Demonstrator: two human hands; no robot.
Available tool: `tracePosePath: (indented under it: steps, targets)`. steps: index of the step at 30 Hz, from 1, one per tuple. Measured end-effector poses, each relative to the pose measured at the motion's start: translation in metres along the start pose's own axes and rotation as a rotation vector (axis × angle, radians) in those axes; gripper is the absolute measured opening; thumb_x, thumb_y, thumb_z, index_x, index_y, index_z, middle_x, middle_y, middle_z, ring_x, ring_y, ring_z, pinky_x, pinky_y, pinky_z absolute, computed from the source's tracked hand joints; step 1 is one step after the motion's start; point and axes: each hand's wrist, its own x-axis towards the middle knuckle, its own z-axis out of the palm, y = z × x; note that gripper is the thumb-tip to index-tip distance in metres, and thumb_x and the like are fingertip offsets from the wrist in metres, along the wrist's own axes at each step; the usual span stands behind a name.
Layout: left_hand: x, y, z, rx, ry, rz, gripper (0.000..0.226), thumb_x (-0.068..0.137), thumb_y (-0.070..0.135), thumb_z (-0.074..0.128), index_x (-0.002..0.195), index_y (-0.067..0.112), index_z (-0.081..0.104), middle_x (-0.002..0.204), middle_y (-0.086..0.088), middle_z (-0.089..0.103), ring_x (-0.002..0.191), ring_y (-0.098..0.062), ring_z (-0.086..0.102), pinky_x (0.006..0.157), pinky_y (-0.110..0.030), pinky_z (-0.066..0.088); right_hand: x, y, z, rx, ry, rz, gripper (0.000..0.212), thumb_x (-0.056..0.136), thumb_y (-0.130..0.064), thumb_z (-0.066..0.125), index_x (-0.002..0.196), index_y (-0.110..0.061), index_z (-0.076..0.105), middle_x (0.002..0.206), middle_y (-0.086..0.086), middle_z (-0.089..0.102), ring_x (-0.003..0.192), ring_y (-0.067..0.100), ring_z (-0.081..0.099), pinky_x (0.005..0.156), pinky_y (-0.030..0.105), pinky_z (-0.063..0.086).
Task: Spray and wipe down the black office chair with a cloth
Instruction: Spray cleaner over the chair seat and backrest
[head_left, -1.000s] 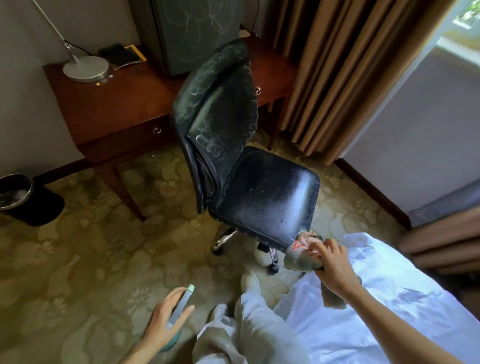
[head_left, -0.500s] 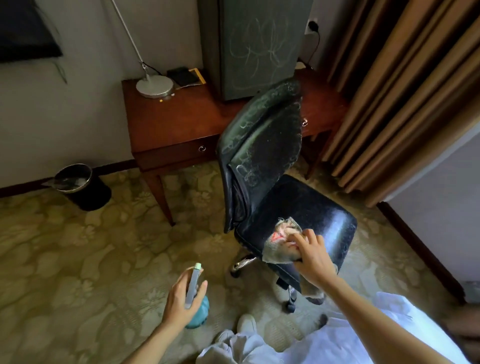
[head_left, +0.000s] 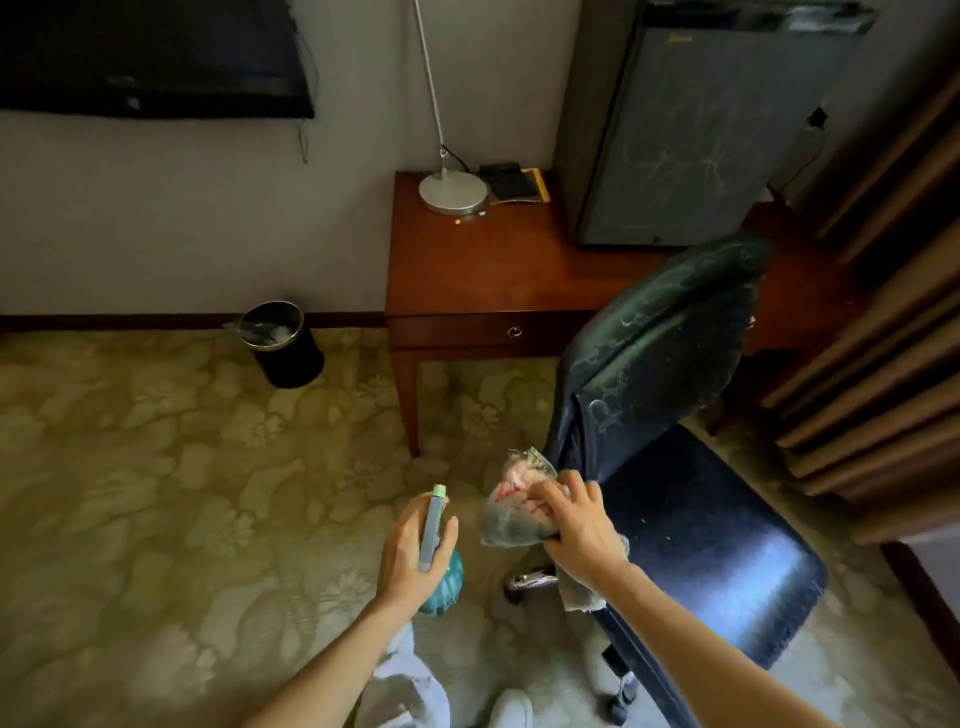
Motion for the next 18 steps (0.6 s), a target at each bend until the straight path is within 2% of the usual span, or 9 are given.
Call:
tracePosePath:
  steps: [4,9,14,18]
  targets:
    - [0.052,-0.019,-0.02,0.007,0.045,0.044,0.019,0.09,0.033,0.058,0.101,0.018,0.06,0.089,0.009,0.059,0.076,-0.005,0.06,0.066,-0.023,0.051,0.061,-0.039,0.009,0.023,-0.017,-0.07,0.054,0.074,-0.024,0.063,0.125,-0.03,0.047,0.125,0.002,0.035,0.106,0.028,0.035,0.081,0.043,0.048]
    - [0.14,-0.049,-0.047,0.123,0.043,0.157,0.028,0.092,0.044,0.051,0.096,0.018,0.06,0.092,0.005,0.049,0.077,-0.011,0.055,0.064,-0.032,0.05,0.148,-0.076,0.001,0.019,0.049,-0.014,0.054,0.075,-0.018,0.061,0.126,-0.03,0.045,0.13,0.003,0.033,0.112,0.028,0.032,0.085,0.04,0.047]
    - [0.234,-0.068,-0.073,0.338,0.031,0.214,0.04,0.092,0.056,0.042,0.106,0.024,0.062,0.091,0.008,0.053,0.08,-0.011,0.053,0.066,-0.029,0.047,0.223,-0.098,-0.021,0.031,0.135,0.047,0.053,0.077,-0.015,0.063,0.126,-0.028,0.047,0.13,0.005,0.036,0.114,0.027,0.031,0.088,0.038,0.043]
    - [0.304,-0.071,-0.084,0.371,0.025,0.227,0.041,0.092,0.055,0.041,0.109,0.024,0.061,0.092,0.008,0.056,0.081,-0.012,0.055,0.069,-0.031,0.049,0.263,-0.103,-0.034,0.04,0.172,0.081,0.052,0.077,-0.013,0.064,0.124,-0.027,0.048,0.128,0.004,0.036,0.111,0.025,0.032,0.086,0.034,0.042]
